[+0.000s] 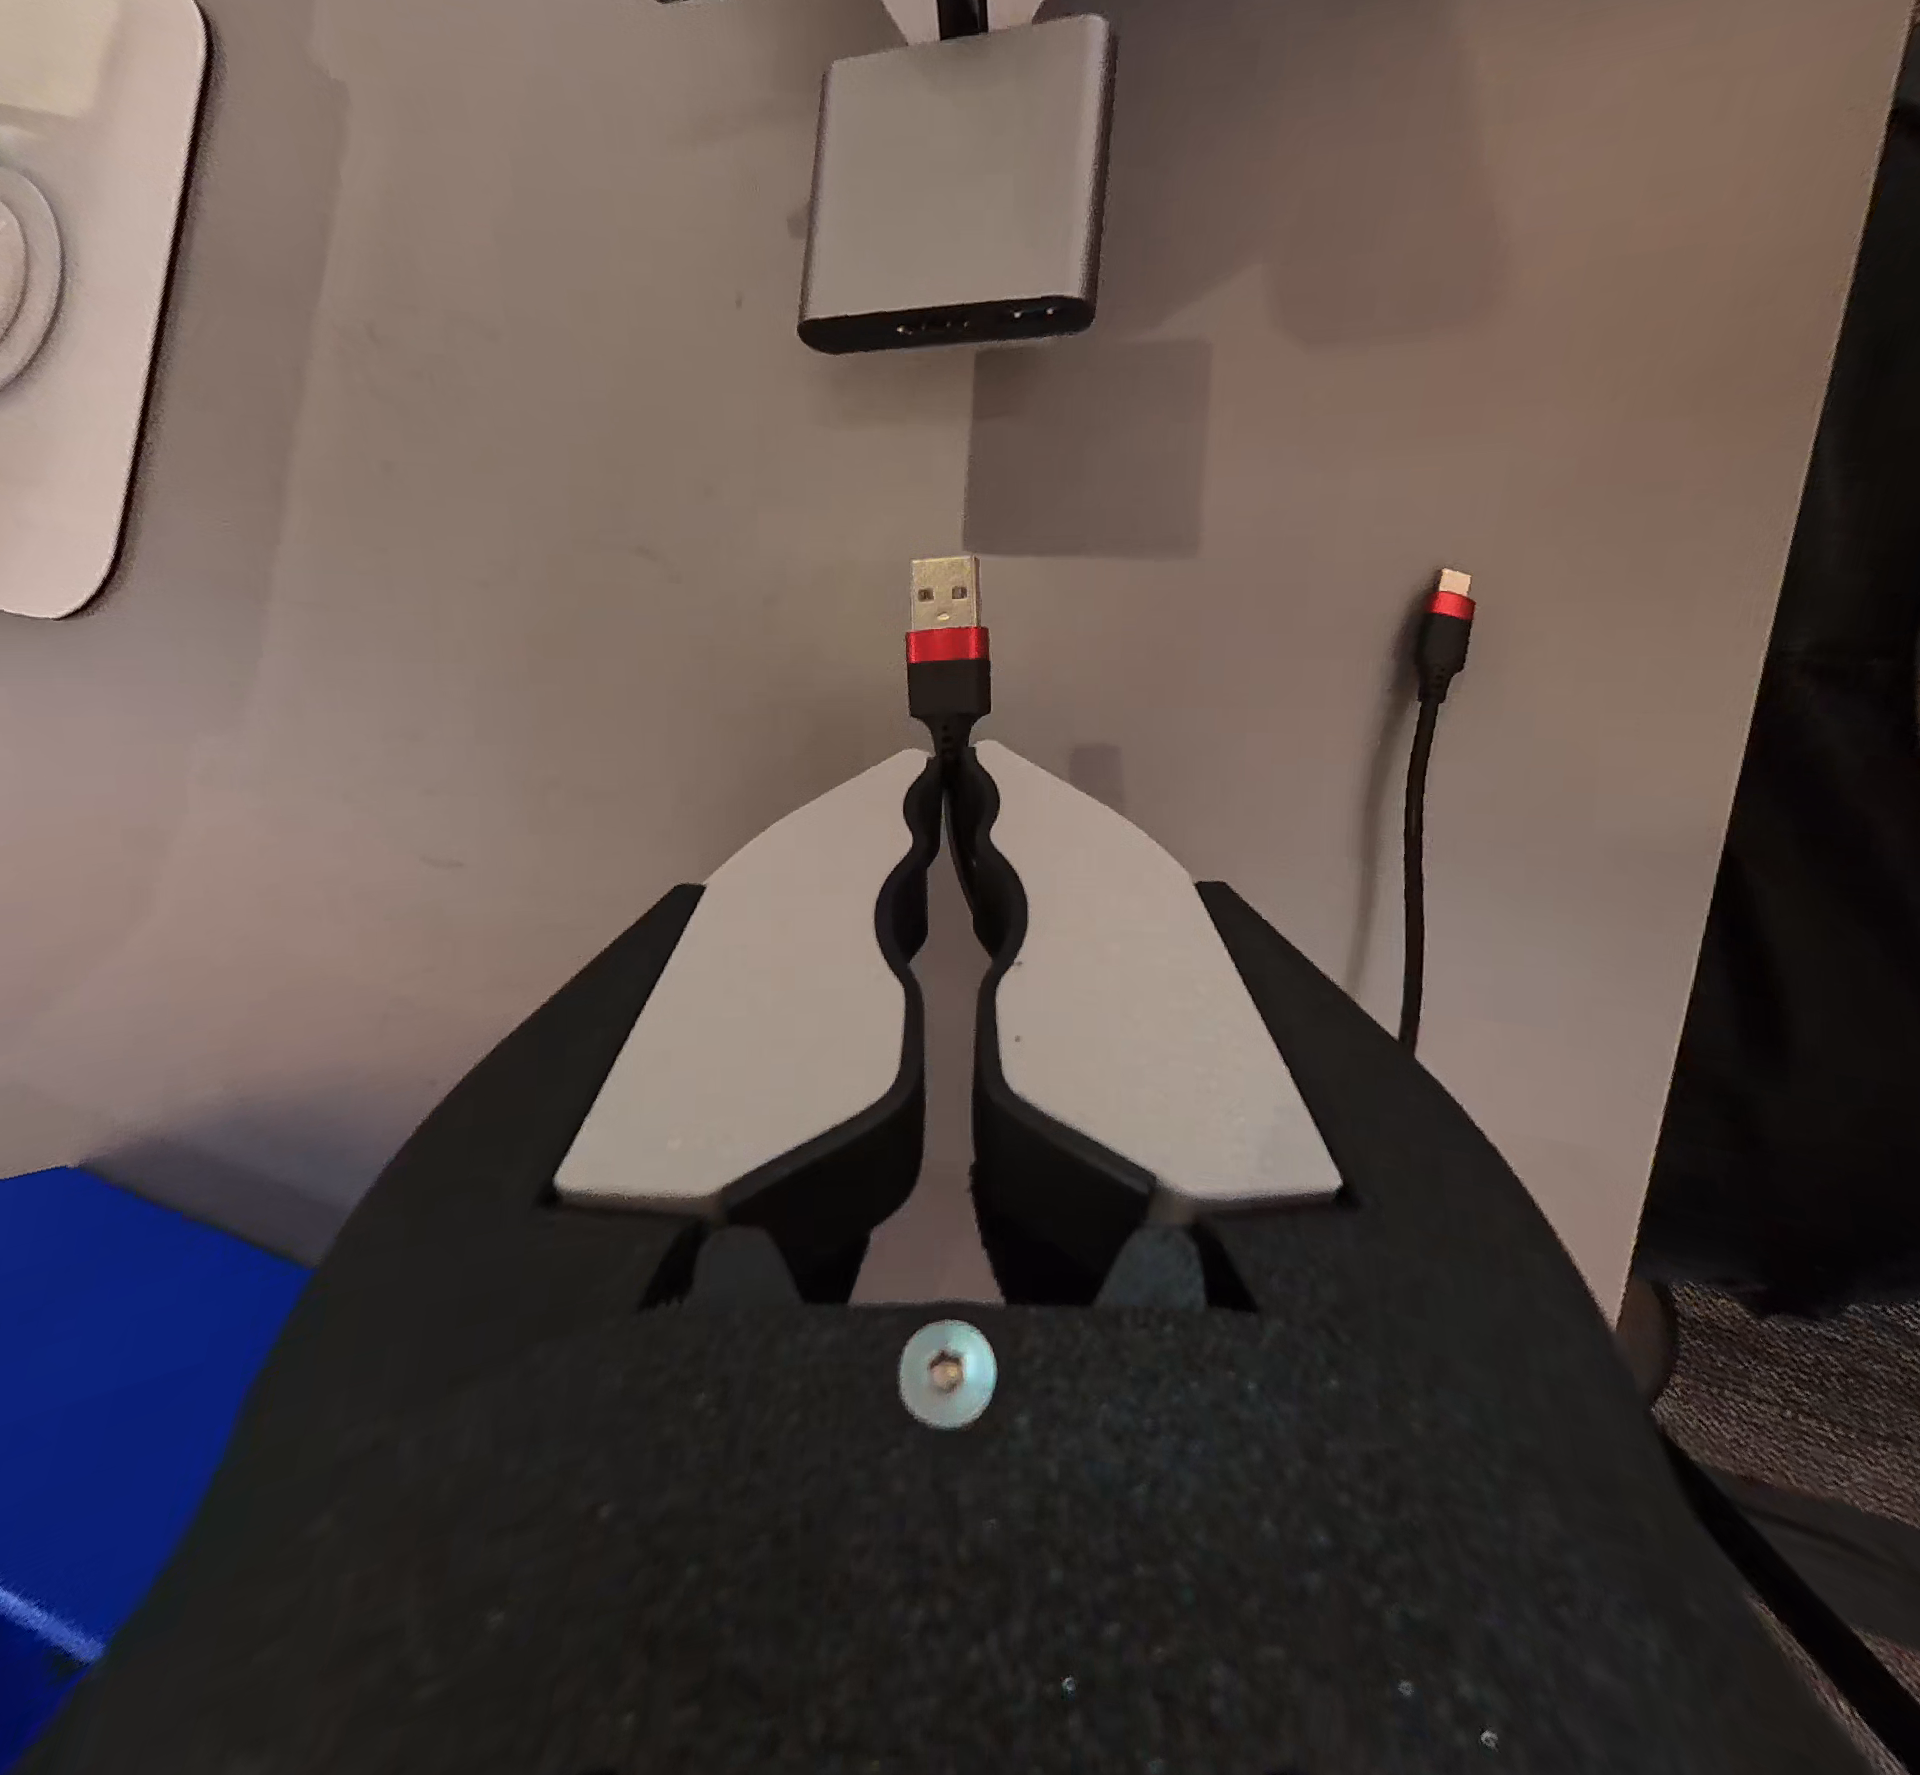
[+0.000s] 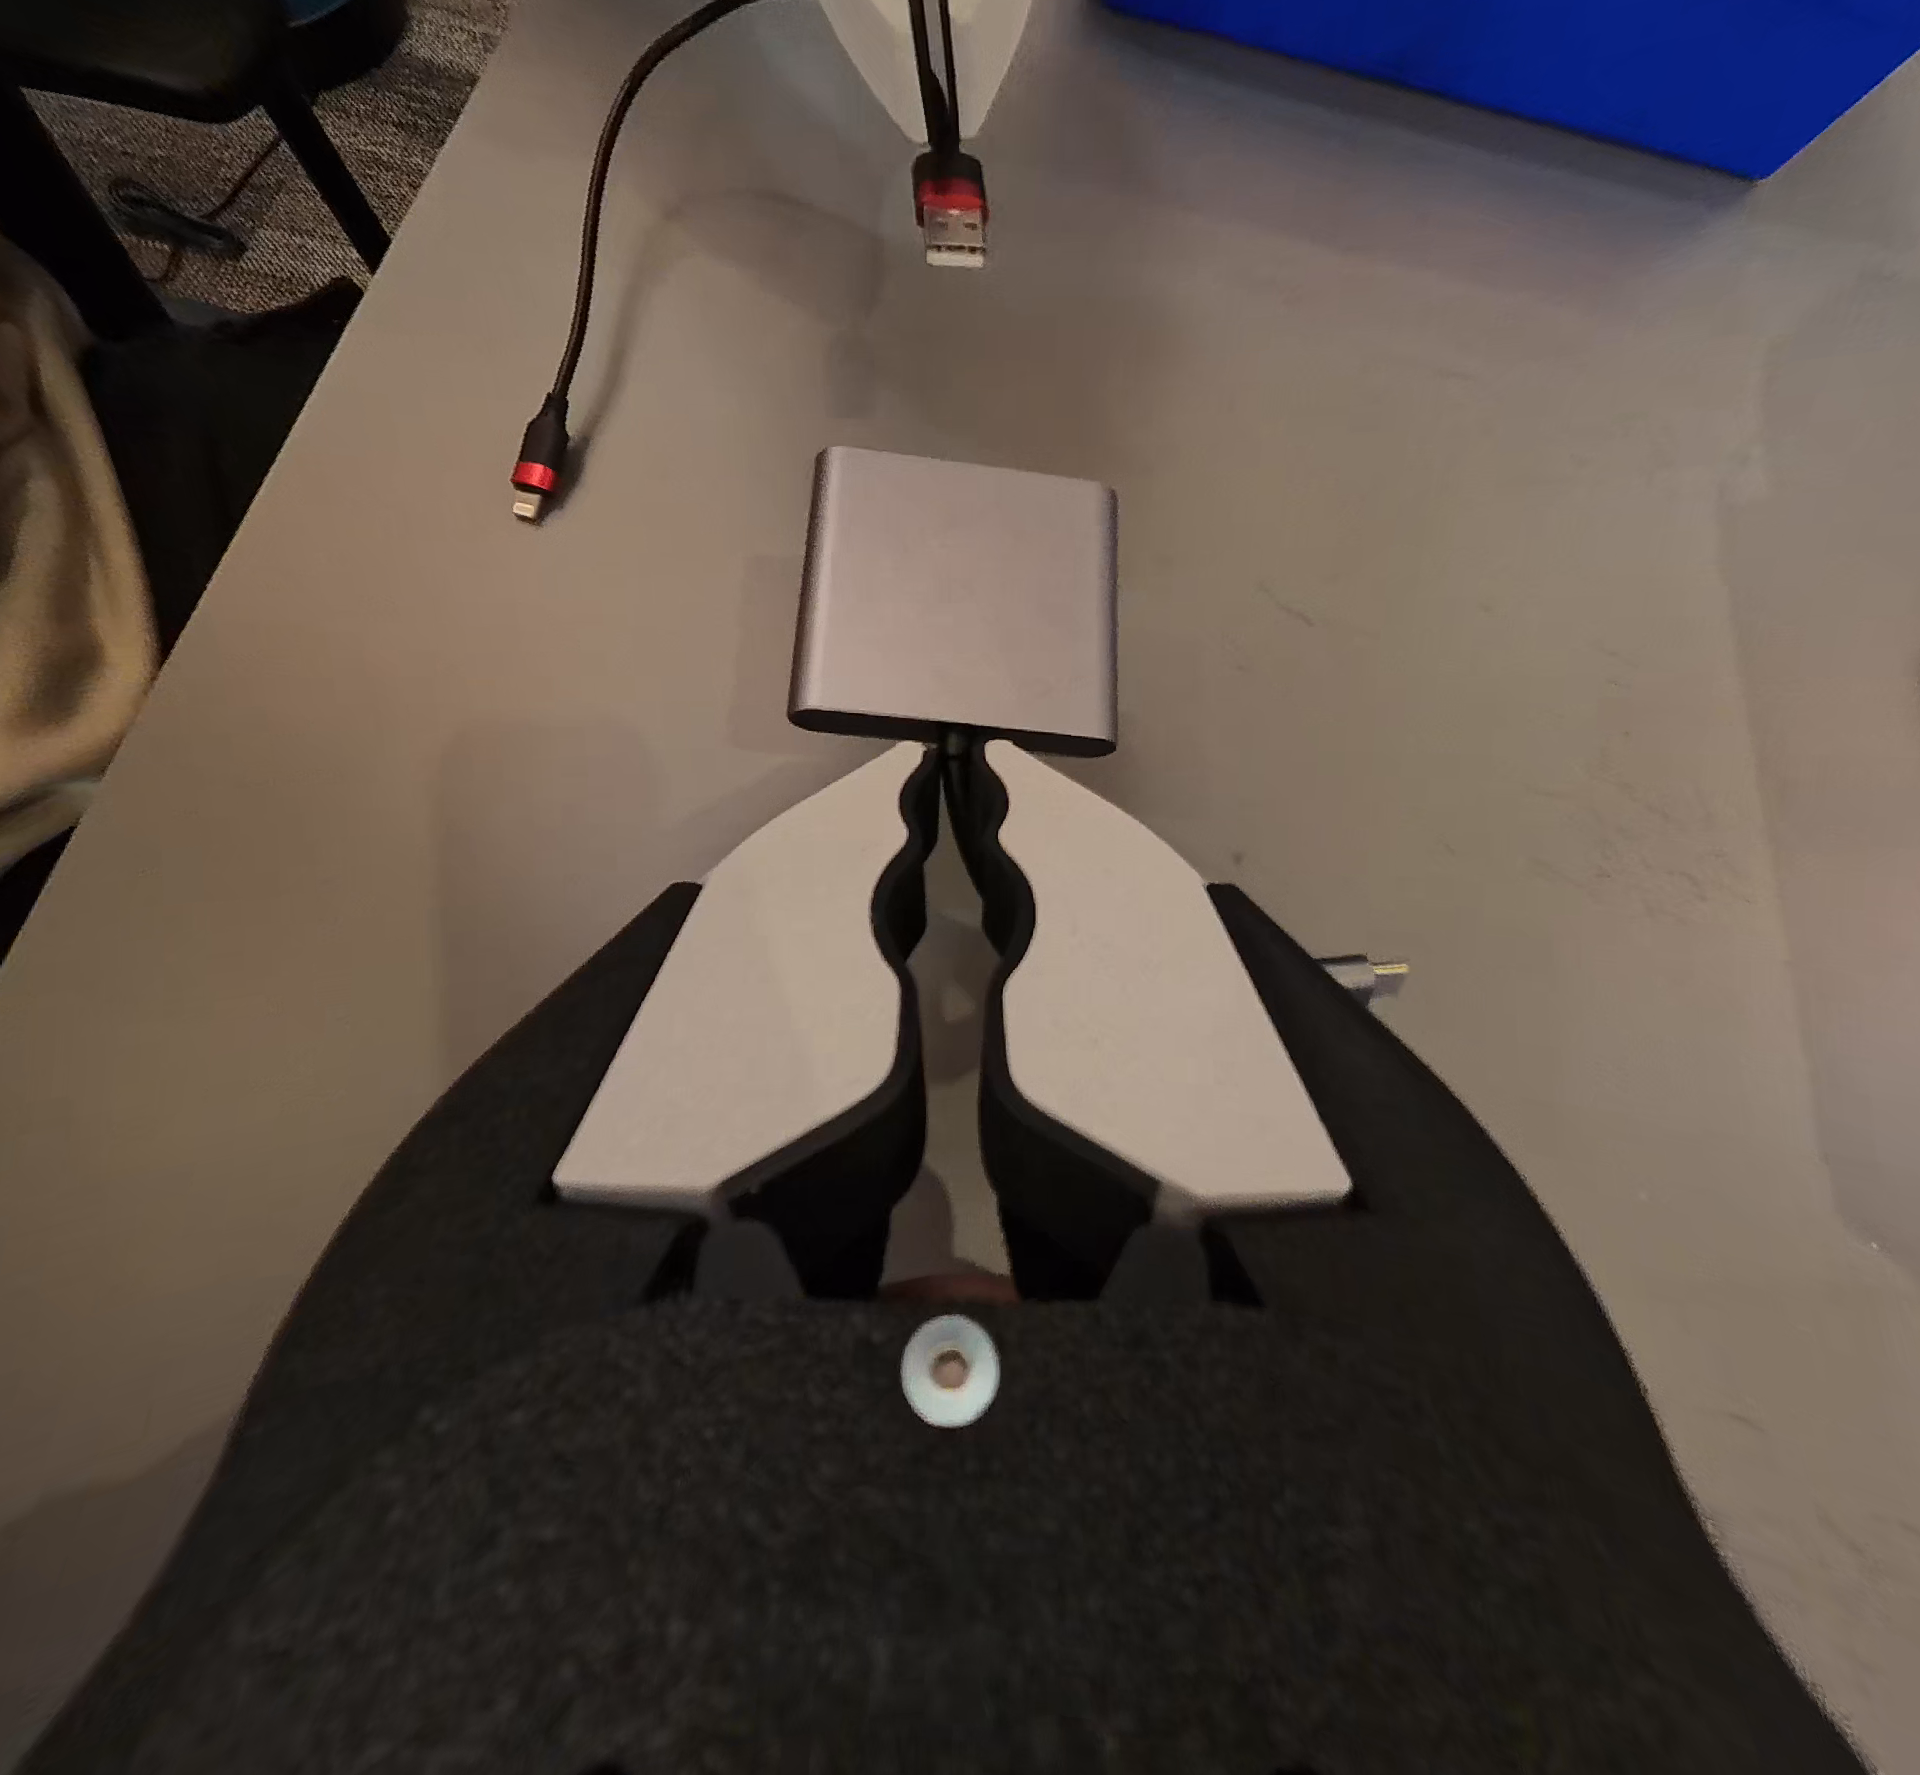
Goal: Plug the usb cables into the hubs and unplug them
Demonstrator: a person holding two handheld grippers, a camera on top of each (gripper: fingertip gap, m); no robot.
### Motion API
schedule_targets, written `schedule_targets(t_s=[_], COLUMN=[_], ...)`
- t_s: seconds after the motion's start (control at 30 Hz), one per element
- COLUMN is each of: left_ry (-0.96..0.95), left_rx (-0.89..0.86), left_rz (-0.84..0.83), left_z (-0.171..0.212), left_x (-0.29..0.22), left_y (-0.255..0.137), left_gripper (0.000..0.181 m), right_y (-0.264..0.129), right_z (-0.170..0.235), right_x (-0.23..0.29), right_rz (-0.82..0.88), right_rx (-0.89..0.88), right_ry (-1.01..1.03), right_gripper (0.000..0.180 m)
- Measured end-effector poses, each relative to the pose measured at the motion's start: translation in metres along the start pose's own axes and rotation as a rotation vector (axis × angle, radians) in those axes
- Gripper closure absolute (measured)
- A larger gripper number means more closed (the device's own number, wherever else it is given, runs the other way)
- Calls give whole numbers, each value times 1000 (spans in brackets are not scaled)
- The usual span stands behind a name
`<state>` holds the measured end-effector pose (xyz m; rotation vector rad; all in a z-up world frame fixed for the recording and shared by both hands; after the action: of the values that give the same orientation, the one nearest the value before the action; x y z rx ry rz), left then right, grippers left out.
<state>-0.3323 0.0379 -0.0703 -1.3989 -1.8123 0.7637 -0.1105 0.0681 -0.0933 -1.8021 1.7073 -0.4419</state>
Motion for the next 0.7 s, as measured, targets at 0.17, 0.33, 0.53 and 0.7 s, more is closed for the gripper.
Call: schedule_targets(t_s=[0.17, 0.33, 0.53, 0.7], left_ry=[-20, -107, -166, -223], left_rx=[5, -26, -68, -60], left_rz=[21, 73, 85, 61], left_z=[4, 10, 17, 27], left_x=[-1, 4, 2, -4], left_y=[14, 40, 62, 55], left_gripper=[178, 178, 178, 155], right_y=[-2, -4, -6, -10], right_z=[4, 7, 12, 14], right_x=[0, 0, 3, 4], right_rz=[5, 11, 15, 23], right_rx=[16, 28, 60, 67], right_ry=[10, 11, 8, 7], right_gripper=[174, 174, 174, 175])
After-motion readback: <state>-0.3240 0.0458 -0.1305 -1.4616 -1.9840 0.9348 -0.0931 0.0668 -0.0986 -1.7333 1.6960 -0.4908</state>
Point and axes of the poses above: each gripper's, where its closed fingertips meet, y out along the fingers, z out of its underside, x = y × z across the jaws, the point moved 7 cm from there along -y, back along the fingers, and after that the axes turned 4 degrees about -y, right-handed, at the moved point
